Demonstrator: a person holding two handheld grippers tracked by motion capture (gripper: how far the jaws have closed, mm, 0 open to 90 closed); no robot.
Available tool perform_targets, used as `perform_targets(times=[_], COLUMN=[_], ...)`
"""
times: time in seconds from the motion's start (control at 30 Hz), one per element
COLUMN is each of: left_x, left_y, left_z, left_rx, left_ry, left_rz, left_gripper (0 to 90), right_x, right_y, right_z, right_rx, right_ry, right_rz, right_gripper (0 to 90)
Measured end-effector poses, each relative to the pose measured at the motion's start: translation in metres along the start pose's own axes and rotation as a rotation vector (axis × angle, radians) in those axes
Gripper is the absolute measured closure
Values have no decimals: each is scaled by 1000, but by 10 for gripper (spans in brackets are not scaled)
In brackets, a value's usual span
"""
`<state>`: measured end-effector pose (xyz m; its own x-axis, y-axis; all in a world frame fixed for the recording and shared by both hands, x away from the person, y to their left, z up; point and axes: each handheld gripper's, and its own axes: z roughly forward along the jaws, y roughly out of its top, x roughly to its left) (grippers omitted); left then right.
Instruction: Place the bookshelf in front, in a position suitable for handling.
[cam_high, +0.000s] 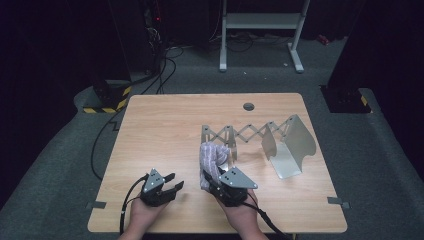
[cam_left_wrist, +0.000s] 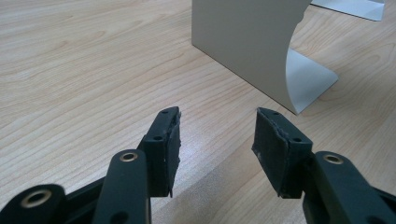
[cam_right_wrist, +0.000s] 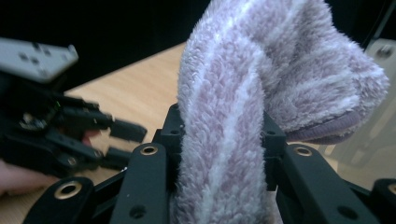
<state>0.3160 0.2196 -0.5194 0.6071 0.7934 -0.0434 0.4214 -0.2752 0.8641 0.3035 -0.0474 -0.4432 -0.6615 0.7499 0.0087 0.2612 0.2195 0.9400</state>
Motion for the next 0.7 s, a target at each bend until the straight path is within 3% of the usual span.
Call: perform_targets(times=[0.2,0.47,0.7], left_x=[1,1,0], left_y=[0,0,0], left_z=[-1,-2,-1], left_rx=[-5,-10,-9], left_ry=[1,-3,-9], left_rz=[-3,-4,-1], left_gripper=[507,507,507], right_x=[-2,-9,-9], right_y=[-21,-59,-64], right_z=[19,51,52], right_rx=[99,283,285], right_ry=[-9,-30,-32], right_rz=[0,24,42], right_gripper=[650,641,641])
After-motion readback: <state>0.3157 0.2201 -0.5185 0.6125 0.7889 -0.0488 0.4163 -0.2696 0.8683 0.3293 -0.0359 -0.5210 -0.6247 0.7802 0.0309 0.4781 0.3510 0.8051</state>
